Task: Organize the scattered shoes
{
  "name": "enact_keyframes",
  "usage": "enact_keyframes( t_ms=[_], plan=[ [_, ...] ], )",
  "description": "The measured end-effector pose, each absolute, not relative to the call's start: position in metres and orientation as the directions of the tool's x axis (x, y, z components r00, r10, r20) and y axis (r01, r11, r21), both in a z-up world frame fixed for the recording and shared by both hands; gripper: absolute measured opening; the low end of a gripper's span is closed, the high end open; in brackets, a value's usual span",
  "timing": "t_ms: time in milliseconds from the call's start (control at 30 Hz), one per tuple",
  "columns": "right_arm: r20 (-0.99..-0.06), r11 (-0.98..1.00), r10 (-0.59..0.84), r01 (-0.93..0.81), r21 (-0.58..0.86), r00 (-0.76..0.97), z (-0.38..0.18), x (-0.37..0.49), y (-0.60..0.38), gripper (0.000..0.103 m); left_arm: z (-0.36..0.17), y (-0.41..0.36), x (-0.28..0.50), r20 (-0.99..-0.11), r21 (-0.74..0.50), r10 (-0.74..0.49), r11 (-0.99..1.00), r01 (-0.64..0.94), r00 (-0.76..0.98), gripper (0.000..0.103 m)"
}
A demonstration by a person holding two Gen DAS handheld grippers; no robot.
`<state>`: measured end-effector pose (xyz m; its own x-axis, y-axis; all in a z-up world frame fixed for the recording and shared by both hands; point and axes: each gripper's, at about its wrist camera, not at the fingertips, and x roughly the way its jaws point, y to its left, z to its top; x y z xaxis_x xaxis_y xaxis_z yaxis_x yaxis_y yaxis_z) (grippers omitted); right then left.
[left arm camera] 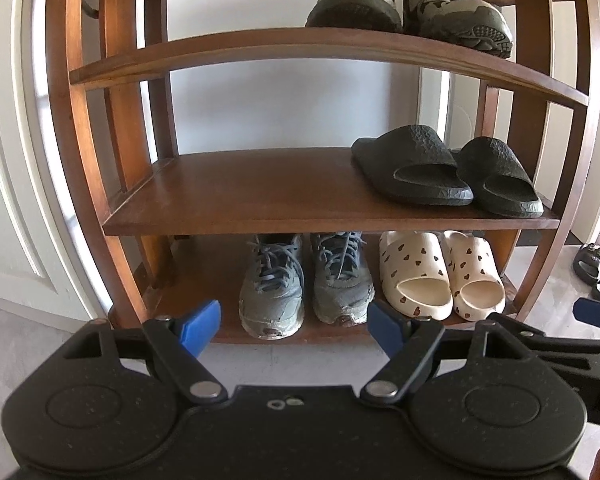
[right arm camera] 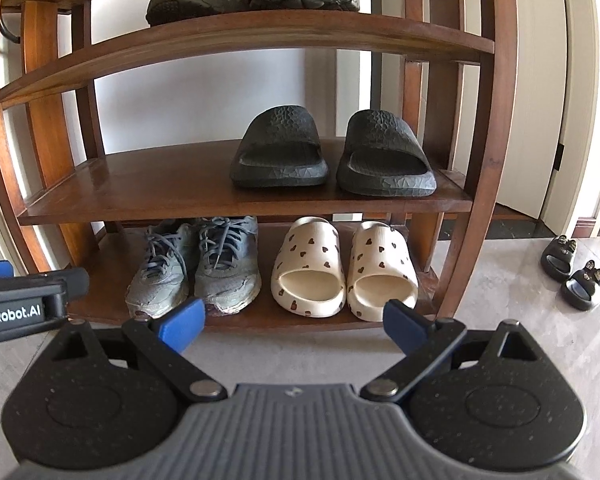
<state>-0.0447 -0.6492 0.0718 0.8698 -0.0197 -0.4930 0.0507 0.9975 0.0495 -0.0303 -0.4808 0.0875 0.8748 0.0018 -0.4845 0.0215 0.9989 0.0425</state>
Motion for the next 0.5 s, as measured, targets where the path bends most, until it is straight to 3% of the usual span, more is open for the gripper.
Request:
enact_keyframes(
  t_ms=[500],
  plan=[
    [-0.493, 0.997, -0.025, 0.059, 0.053, 0.87, 0.0685, -0.044, -0.6472, 0.097, 0.0874, -0.4786, -0.0371, -0.413, 0.025, -0.004, 1.0, 0.015, 0.911, 0.08]
  ],
)
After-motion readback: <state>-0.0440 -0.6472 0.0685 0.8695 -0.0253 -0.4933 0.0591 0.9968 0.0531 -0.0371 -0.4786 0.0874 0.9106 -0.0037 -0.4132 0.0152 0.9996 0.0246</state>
